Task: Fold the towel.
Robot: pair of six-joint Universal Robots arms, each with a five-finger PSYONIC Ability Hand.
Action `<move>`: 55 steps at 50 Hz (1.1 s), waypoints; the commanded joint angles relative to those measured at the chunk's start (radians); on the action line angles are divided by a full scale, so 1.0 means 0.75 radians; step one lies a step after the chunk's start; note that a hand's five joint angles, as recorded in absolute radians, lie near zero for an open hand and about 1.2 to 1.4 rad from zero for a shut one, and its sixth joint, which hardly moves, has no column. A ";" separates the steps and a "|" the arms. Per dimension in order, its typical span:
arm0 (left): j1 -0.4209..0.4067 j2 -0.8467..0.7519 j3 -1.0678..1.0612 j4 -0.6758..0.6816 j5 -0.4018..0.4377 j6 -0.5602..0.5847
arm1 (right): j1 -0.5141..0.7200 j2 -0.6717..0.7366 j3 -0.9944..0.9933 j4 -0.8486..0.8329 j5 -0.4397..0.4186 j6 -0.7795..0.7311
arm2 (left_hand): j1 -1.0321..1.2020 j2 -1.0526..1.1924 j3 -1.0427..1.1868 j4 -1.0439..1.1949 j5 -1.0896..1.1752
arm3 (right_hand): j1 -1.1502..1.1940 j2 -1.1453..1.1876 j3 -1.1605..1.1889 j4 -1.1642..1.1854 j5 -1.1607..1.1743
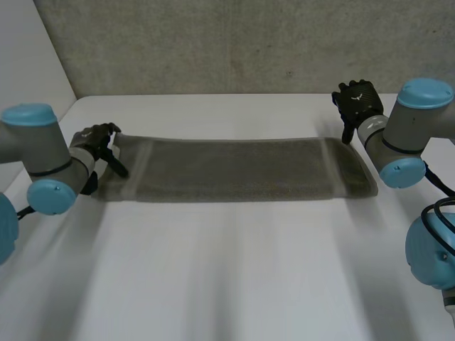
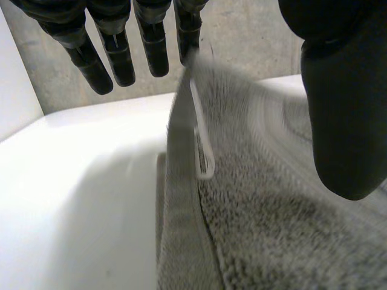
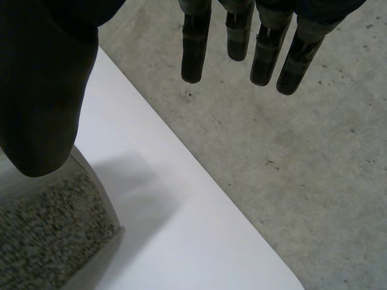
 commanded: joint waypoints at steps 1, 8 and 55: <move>0.012 0.192 -0.142 -0.022 -0.002 -0.004 | 0.023 -0.139 0.093 0.082 0.007 0.021 | -0.132 -0.111 -0.103 -0.115 -0.303 | -0.083 -0.099 -0.086 -0.106 -0.082; 0.024 0.435 -0.427 0.016 0.005 0.008 | 0.009 -0.372 0.375 0.202 0.026 0.023 | -0.120 -0.100 -0.091 -0.103 -0.291 | -0.083 -0.099 -0.086 -0.106 -0.082; 0.059 0.861 -1.207 0.514 0.035 0.008 | -0.453 -0.751 1.259 -0.162 -0.058 -0.079 | -0.097 -0.076 -0.068 -0.080 -0.268 | 1.546 1.530 1.543 1.523 1.547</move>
